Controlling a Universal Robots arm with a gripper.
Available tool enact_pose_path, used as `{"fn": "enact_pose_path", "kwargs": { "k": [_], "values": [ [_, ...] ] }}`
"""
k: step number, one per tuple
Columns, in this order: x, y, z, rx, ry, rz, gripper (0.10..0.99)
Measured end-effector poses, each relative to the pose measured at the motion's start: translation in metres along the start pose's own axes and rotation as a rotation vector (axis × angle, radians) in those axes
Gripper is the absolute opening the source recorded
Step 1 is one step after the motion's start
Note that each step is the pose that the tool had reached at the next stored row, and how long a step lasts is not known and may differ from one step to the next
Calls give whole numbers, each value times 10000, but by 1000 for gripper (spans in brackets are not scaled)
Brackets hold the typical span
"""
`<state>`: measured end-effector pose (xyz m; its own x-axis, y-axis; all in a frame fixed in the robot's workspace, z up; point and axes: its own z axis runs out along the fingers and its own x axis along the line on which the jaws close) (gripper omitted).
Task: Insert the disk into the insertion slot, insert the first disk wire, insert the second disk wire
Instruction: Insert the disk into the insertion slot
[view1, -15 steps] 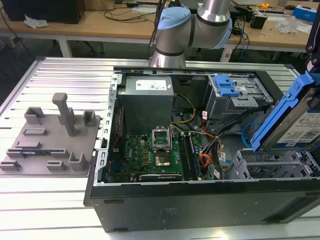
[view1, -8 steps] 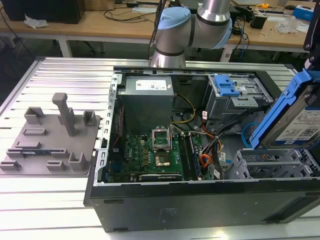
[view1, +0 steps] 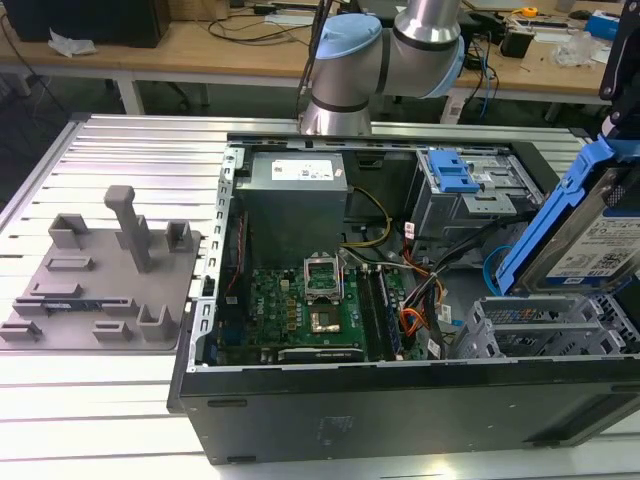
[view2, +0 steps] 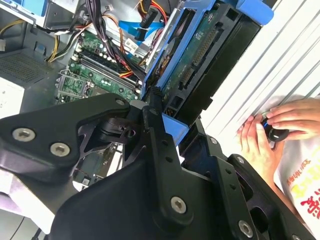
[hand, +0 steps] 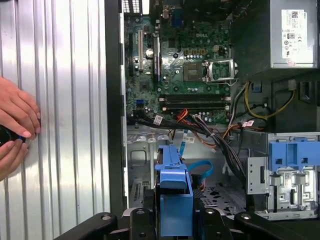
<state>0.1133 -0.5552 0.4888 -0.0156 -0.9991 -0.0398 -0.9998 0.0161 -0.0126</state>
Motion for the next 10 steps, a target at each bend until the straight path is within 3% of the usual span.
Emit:
{"fn": "enact_pose_path", "kwargs": {
  "k": [10],
  "values": [
    [-3, 2, 63, -34, 2, 1, 365]
  ]
}}
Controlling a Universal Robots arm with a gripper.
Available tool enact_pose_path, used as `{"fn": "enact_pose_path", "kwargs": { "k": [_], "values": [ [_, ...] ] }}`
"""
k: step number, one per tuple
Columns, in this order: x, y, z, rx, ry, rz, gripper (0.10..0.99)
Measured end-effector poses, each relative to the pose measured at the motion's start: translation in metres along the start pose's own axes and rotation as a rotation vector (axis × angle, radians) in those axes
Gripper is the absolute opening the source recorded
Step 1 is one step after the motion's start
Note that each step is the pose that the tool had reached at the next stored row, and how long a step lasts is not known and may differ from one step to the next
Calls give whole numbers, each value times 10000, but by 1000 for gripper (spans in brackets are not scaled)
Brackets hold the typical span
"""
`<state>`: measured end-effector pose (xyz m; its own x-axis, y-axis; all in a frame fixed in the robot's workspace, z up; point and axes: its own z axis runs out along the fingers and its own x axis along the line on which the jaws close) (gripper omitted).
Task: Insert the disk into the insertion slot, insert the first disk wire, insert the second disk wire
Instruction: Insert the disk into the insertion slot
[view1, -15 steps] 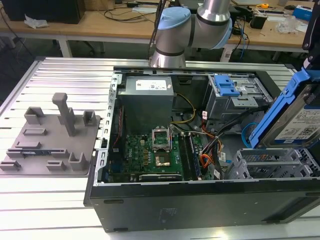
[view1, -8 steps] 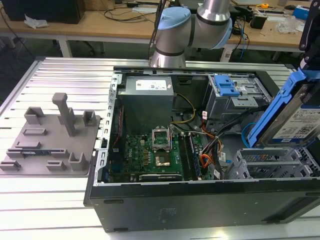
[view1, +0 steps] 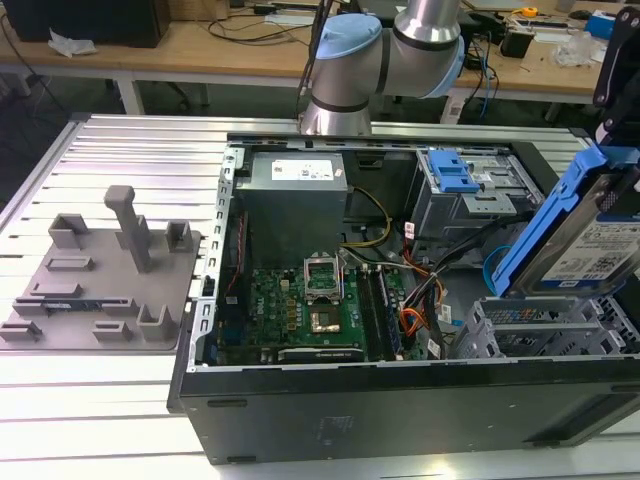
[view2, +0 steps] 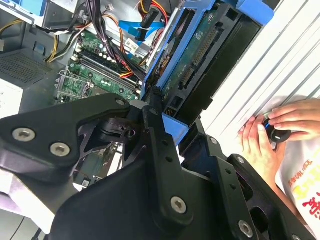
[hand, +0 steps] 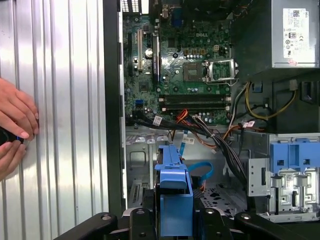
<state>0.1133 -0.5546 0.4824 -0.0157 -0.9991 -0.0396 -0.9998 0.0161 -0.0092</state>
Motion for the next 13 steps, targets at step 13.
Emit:
{"fn": "enact_pose_path", "kwargs": {
  "k": [13],
  "values": [
    [2, -8, 71, -16, 0, -3, 365]
  ]
}}
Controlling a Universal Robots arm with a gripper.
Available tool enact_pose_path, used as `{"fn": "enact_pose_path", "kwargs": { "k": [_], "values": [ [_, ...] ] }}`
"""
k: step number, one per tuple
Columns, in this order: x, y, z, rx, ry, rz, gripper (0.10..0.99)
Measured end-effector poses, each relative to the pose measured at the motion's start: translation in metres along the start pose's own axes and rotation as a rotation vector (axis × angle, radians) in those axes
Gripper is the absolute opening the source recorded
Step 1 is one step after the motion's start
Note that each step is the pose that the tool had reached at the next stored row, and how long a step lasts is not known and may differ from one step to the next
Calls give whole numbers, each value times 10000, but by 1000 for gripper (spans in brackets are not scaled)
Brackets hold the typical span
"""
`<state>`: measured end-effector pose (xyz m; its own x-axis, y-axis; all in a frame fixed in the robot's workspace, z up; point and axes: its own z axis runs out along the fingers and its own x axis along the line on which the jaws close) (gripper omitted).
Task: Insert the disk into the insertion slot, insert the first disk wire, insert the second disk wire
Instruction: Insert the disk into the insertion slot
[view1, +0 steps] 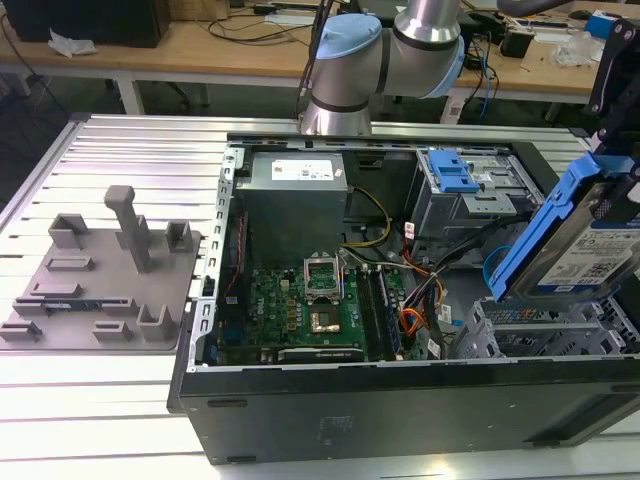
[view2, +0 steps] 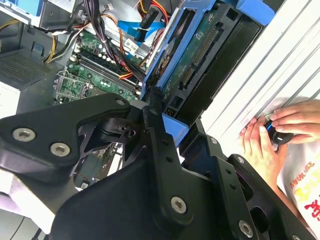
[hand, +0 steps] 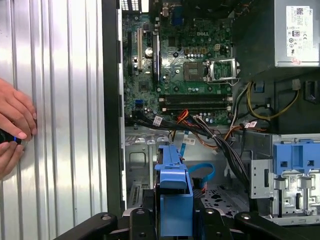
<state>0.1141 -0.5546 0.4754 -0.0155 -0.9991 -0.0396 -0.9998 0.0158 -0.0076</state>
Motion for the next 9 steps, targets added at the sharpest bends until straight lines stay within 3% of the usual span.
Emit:
{"fn": "enact_pose_path", "kwargs": {
  "k": [9],
  "values": [
    [4, -10, 53, 0, 0, 0, 365]
  ]
}}
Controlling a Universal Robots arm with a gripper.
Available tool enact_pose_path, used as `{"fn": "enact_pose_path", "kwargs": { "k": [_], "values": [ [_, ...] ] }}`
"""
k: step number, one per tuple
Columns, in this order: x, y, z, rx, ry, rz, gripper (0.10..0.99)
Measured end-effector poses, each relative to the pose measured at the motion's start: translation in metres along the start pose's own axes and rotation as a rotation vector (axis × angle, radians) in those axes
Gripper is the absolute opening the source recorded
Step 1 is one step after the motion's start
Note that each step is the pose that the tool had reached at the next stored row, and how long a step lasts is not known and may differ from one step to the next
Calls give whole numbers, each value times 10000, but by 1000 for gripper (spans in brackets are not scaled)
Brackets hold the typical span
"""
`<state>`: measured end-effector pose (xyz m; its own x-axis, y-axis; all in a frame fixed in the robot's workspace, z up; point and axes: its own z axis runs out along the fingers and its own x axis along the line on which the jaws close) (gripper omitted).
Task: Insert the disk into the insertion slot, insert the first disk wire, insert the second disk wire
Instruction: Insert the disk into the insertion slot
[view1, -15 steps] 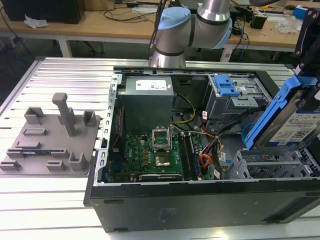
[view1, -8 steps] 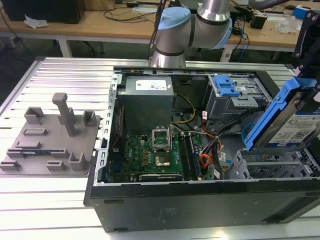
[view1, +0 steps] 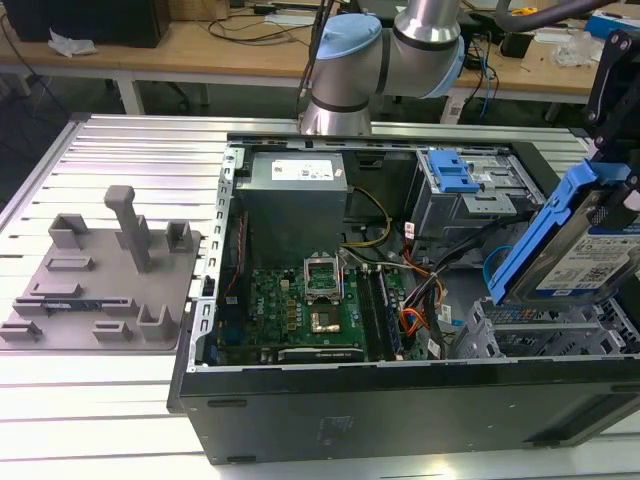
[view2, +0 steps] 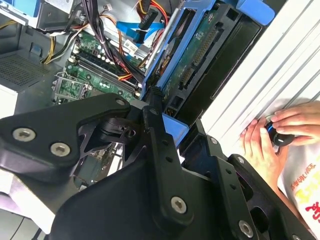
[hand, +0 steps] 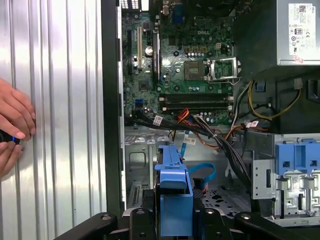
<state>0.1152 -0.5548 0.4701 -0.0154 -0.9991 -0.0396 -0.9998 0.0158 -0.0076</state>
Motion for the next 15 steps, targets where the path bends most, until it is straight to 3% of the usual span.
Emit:
{"fn": "enact_pose_path", "kwargs": {
  "k": [15],
  "values": [
    [27, -4, 110, 0, -2, 2, 365]
  ]
}}
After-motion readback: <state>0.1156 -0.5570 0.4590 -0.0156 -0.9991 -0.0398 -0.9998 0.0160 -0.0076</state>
